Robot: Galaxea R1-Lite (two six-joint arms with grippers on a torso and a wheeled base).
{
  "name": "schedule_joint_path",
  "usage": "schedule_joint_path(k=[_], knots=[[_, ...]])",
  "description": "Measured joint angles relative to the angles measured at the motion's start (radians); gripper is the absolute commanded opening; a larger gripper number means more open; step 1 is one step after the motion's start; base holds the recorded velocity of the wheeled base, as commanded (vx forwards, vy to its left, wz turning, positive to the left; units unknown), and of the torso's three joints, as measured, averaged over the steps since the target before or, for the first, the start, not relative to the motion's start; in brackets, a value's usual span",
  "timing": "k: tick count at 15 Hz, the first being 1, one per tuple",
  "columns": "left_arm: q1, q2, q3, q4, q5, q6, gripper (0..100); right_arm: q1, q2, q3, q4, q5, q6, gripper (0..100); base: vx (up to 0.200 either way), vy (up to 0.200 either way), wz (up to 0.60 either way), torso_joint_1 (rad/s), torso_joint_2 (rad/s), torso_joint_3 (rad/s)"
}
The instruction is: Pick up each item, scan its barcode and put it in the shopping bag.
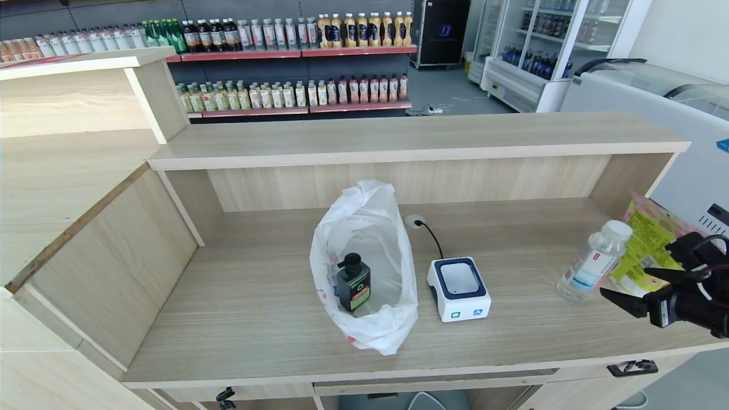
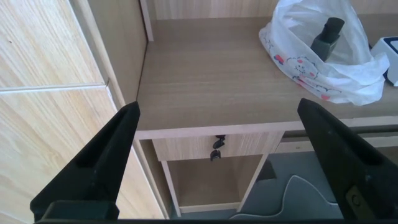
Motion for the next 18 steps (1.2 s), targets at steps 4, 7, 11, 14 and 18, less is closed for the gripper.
schedule_joint_path(k=[4, 7, 11, 14, 18], knots=[[0.000, 0.000, 0.000, 0.000, 0.000, 0.000, 100, 0.027, 0.084, -0.026, -0.131, -0.001, -0.003, 100, 0.000, 0.000, 0.00, 0.000, 0.00, 0.000], [0.000, 0.000, 0.000, 0.000, 0.000, 0.000, 100, 0.064, 0.136, -0.062, -0.139, -0.002, -0.002, 100, 0.000, 0.000, 0.00, 0.000, 0.00, 0.000], [0.000, 0.000, 0.000, 0.000, 0.000, 0.000, 100, 0.102, 0.186, -0.105, -0.141, -0.005, -0.001, 100, 0.000, 0.000, 0.00, 0.000, 0.00, 0.000], [0.000, 0.000, 0.000, 0.000, 0.000, 0.000, 100, 0.127, 0.215, -0.143, -0.142, -0.005, 0.001, 100, 0.000, 0.000, 0.00, 0.000, 0.00, 0.000], [0.000, 0.000, 0.000, 0.000, 0.000, 0.000, 100, 0.146, 0.231, -0.158, -0.140, -0.005, 0.004, 100, 0.000, 0.000, 0.00, 0.000, 0.00, 0.000]])
